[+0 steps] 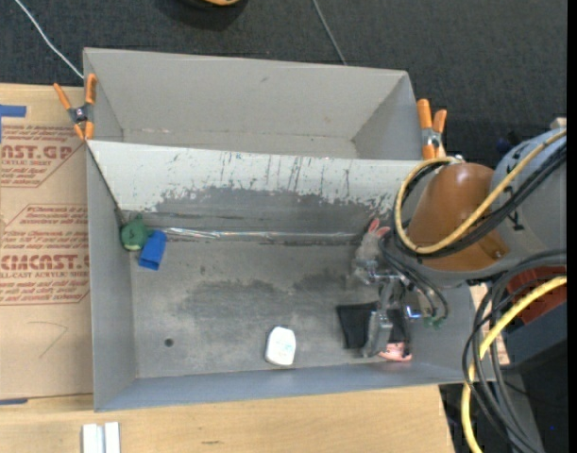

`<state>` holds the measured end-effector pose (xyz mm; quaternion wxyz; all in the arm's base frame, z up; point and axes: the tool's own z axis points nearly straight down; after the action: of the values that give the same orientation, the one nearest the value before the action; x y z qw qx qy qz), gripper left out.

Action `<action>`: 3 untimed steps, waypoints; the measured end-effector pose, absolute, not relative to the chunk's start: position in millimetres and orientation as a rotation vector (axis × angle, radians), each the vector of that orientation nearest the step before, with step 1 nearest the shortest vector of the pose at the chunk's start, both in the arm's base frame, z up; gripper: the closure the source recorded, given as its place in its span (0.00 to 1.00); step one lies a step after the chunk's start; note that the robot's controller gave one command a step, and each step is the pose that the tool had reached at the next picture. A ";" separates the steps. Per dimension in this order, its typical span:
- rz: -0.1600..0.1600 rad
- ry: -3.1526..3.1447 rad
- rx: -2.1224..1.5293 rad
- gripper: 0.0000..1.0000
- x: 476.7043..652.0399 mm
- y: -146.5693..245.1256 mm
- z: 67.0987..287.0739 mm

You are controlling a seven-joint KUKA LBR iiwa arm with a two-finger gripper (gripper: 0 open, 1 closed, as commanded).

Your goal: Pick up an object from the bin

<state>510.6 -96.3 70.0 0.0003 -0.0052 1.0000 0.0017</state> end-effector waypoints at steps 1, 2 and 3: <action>0.003 3.071 -0.660 0.00 520.1 -90.7 69.7; 0.005 3.070 -0.636 0.00 500.2 -100.7 70.0; 0.006 3.113 -0.410 1.00 514.7 -108.2 69.6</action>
Offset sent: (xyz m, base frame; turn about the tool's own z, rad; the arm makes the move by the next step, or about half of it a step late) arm -0.0189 -0.0087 0.0000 -0.3434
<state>514.7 -108.2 69.6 0.0010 -0.1306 0.9914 0.0018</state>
